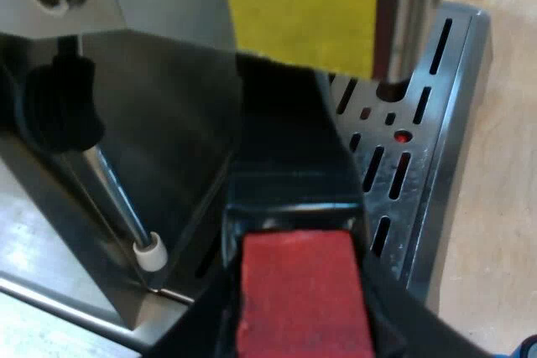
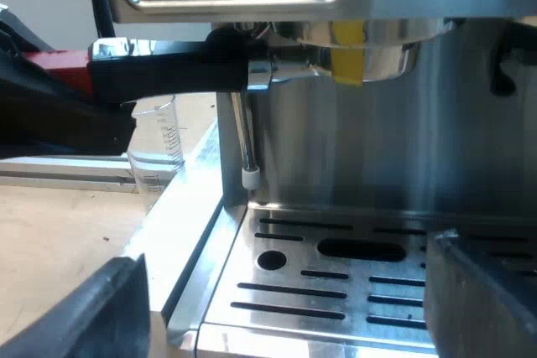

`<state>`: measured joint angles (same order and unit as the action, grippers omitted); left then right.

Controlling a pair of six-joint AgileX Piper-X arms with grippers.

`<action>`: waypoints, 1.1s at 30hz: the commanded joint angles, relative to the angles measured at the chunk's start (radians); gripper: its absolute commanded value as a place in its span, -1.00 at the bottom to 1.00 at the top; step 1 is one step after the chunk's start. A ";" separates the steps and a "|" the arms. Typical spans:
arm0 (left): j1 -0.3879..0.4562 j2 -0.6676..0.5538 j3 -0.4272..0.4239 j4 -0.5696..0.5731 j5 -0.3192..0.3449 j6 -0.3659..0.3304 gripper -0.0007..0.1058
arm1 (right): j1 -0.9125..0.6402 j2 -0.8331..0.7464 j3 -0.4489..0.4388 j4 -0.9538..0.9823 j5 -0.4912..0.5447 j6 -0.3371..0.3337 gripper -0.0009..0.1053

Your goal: Put the handle in the coffee machine

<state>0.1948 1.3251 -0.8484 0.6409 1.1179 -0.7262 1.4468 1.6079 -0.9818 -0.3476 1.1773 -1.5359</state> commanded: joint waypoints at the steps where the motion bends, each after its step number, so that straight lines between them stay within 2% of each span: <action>1: -0.006 -0.037 -0.042 -0.084 0.362 0.005 -0.98 | -0.004 0.003 0.002 -0.008 0.006 -0.012 0.31; 12: -0.006 -0.024 -0.042 -0.031 0.370 -0.003 -0.98 | -0.004 0.003 0.002 -0.008 0.006 -0.012 0.31; 23: -0.006 -0.024 -0.042 -0.031 0.368 -0.003 -0.98 | -0.020 0.003 0.002 -0.002 0.004 -0.010 0.31; 33: -0.006 -0.024 -0.042 -0.031 0.368 -0.003 -0.98 | -0.122 0.028 0.005 0.023 -0.085 -0.010 0.31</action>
<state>0.1972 1.3356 -0.8545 0.6595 1.0971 -0.7245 1.3417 1.6305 -0.9793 -0.3238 1.1067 -1.5359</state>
